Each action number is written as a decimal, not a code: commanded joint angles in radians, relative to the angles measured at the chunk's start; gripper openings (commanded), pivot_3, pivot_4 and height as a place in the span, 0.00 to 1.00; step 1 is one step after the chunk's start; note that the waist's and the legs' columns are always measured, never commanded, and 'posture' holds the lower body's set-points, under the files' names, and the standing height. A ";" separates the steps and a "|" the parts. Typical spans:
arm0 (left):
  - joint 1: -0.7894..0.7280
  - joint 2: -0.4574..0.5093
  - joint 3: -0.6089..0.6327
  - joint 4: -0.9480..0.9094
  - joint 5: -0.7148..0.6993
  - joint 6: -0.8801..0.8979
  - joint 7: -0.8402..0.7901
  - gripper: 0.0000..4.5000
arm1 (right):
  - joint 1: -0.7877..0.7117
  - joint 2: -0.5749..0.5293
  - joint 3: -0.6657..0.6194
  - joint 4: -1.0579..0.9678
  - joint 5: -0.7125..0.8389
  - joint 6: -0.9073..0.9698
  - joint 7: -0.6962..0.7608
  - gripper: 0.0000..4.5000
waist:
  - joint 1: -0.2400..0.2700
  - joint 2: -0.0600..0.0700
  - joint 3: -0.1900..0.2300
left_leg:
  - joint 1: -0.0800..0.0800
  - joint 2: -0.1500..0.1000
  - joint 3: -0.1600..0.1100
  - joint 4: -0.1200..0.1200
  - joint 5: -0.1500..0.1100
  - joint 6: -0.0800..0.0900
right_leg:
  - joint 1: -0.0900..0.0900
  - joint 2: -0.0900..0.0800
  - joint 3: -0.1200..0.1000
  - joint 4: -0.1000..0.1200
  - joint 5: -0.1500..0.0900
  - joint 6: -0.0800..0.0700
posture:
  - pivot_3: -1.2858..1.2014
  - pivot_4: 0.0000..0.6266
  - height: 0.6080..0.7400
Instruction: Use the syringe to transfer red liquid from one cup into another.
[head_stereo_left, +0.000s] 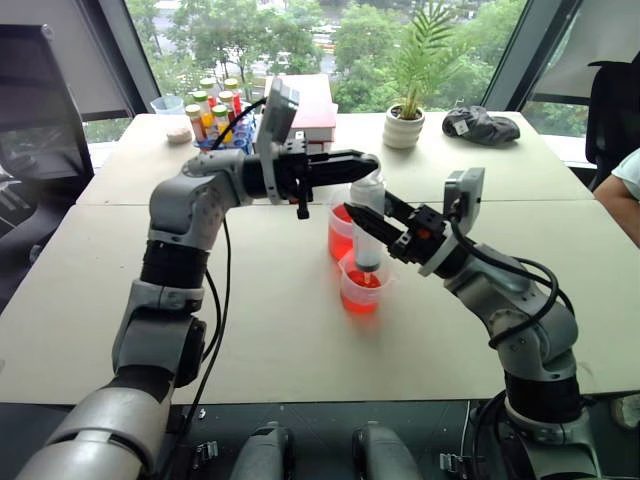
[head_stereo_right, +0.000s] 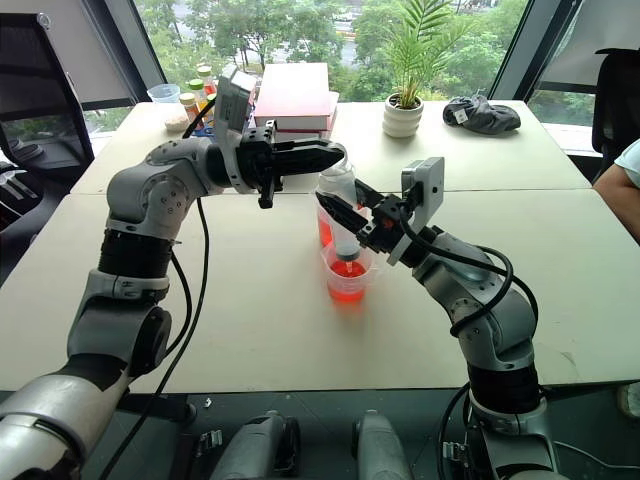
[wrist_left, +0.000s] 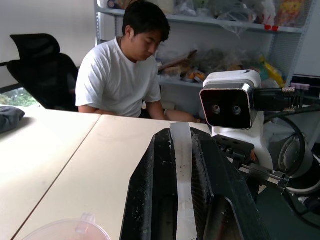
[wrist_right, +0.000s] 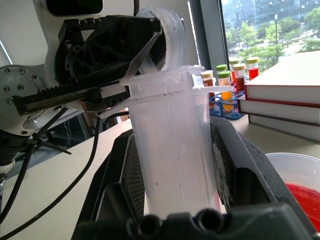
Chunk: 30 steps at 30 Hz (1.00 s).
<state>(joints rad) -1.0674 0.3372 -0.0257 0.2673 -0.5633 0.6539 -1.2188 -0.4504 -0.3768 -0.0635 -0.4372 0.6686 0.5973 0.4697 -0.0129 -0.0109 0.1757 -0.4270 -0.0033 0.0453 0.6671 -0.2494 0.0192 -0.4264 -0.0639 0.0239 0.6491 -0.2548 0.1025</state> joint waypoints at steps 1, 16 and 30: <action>-0.001 0.004 -0.049 0.011 0.012 0.041 -0.020 0.38 | -0.061 0.010 -0.050 -0.086 0.025 -0.049 -0.021 0.32 | 0.000 0.000 0.000 | 0.000 0.000 0.000 0.000 0.000 0.000 | 0.000 0.000 0.000 0.000 0.000 0.000 | 0.52 0.24 1.00; 0.102 0.151 0.077 -0.094 -0.031 0.078 0.060 0.98 | -0.200 -0.008 -0.205 0.031 0.165 0.162 -0.242 0.32 | -0.001 0.000 0.000 | 0.000 0.000 0.000 0.000 0.000 0.000 | 0.000 -0.001 0.000 0.000 0.000 0.000 | 0.52 0.24 1.00; 0.227 0.173 0.075 -0.227 -0.047 0.081 0.112 0.98 | -0.415 -0.402 -0.147 0.529 0.144 0.914 -0.340 0.32 | -0.005 0.000 0.000 | 0.000 -0.001 0.001 -0.004 0.000 0.000 | -0.001 -0.008 0.000 -0.003 0.000 -0.001 | 0.52 0.24 1.00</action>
<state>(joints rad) -0.8422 0.5001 0.0242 0.0887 -0.5852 0.7376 -1.1129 -0.8522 -0.7664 -0.2404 0.0600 0.8326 1.4934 0.0864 -0.0175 -0.0108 0.1754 -0.4273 -0.0041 0.0469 0.6634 -0.2496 0.0194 -0.4277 -0.0721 0.0243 0.6463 -0.2550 0.1014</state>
